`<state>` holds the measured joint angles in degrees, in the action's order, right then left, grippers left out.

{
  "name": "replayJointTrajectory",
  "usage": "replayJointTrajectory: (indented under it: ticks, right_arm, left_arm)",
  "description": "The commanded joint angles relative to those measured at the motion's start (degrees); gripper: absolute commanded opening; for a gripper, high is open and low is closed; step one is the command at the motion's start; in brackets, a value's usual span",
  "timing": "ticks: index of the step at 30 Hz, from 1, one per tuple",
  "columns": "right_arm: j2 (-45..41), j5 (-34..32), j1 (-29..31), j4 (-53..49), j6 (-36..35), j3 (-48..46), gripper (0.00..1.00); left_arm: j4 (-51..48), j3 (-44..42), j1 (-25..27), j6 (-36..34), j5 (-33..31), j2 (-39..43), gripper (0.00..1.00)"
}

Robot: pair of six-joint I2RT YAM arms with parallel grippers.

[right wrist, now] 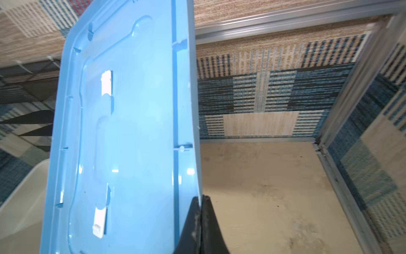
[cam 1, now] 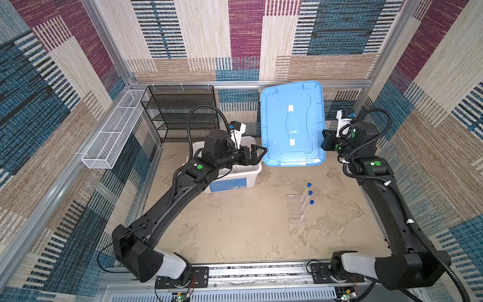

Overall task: Organize the chemistry lab equipment
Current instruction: 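Grasp the raised lid edge with the left gripper while right holds it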

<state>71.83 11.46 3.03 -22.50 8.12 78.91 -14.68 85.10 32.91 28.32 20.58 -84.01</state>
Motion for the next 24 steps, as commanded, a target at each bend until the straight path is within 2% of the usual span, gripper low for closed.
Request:
replayJointTrajectory:
  ticks: [1, 6, 11, 18, 22, 24]
  right_arm:
    - [-1.4, 8.9, 0.0, 5.3, 5.5, -1.0, 0.0]
    - [-2.2, 10.9, 0.0, 6.7, 6.5, -2.6, 0.0]
    - [-2.4, 11.4, 0.0, 7.9, 7.1, -4.5, 0.0]
    - [-1.7, 10.0, 0.7, 9.3, 7.0, -6.9, 0.0]
    - [-0.2, 7.5, 1.6, 8.9, 6.3, -7.3, 0.0]
    - [0.6, 6.1, 2.5, 8.7, 5.8, -7.4, 0.0]
  left_arm:
    - [1.2, 2.8, 0.0, -1.2, 0.5, -2.4, 0.99]
    - [3.6, 3.6, 0.0, 1.0, 1.3, -3.8, 1.0]
    - [6.4, 2.3, -0.1, 3.6, 2.7, -3.4, 0.9]
    - [7.5, 1.8, -0.1, 5.1, 3.3, -3.5, 0.72]
    - [7.0, 1.8, -0.1, 6.2, 2.7, -3.7, 0.57]
    - [6.6, 1.9, -0.1, 6.3, 2.8, -3.8, 0.45]
